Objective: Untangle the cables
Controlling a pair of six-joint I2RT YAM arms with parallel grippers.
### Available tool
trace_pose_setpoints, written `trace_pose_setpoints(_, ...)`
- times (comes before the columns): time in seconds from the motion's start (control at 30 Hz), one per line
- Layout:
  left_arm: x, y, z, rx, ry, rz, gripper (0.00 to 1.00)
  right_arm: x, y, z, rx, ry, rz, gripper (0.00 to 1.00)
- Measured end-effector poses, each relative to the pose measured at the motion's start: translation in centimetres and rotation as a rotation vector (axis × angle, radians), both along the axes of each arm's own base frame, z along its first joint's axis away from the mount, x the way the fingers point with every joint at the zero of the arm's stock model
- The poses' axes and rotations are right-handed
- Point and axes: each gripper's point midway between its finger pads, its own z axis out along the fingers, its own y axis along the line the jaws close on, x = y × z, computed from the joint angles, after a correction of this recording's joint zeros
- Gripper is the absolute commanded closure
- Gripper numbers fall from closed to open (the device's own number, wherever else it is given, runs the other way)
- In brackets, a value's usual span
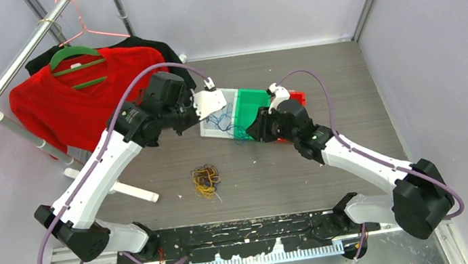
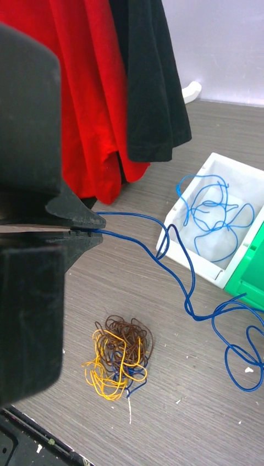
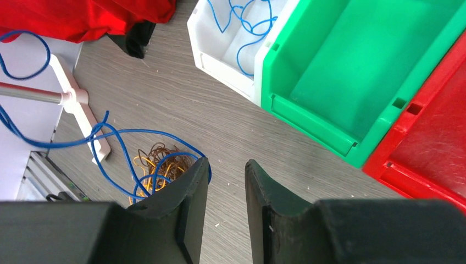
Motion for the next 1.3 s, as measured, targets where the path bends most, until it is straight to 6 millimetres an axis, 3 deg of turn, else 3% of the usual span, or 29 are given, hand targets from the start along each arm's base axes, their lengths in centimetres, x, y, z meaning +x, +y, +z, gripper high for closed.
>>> trace_pose_setpoints(0.07, 0.0, 0.1, 0.6, -0.004, -0.009, 0.002, 1.00, 0.0, -0.3, 0.5, -0.010, -0.023, -0.002, 0.63)
trace_pose_setpoints(0.23, 0.9, 0.5, 1.5, 0.010, -0.057, 0.033, 1.00, 0.2, -1.4, 0.5, -0.064, -0.052, -0.026, 0.35)
trace_pose_setpoints(0.33, 2.2, 0.8, 1.5, 0.039, -0.096, 0.057, 1.00, 0.5, -1.9, 0.4, -0.085, -0.063, -0.045, 0.28)
trace_pose_setpoints(0.63, 9.7, 0.1, -1.9, 0.137, -0.122, 0.139, 1.00, 3.0, -2.6, 4.3, 0.100, -0.143, -0.127, 0.27)
trace_pose_setpoints(0.83, 13.3, -1.5, -4.0, 0.169, -0.108, 0.156, 1.00, 3.7, -2.7, 5.5, 0.273, -0.132, -0.157, 0.28)
trace_pose_setpoints(1.1, 15.9, -3.3, -5.9, 0.167, -0.114, 0.159, 1.00, 3.7, -2.7, 6.2, 0.296, -0.145, -0.151, 0.29)
trace_pose_setpoints(1.3, 17.0, -4.2, -10.0, 0.190, -0.051, 0.172, 1.00, 3.7, -4.1, 7.9, 0.307, -0.196, -0.192, 0.31)
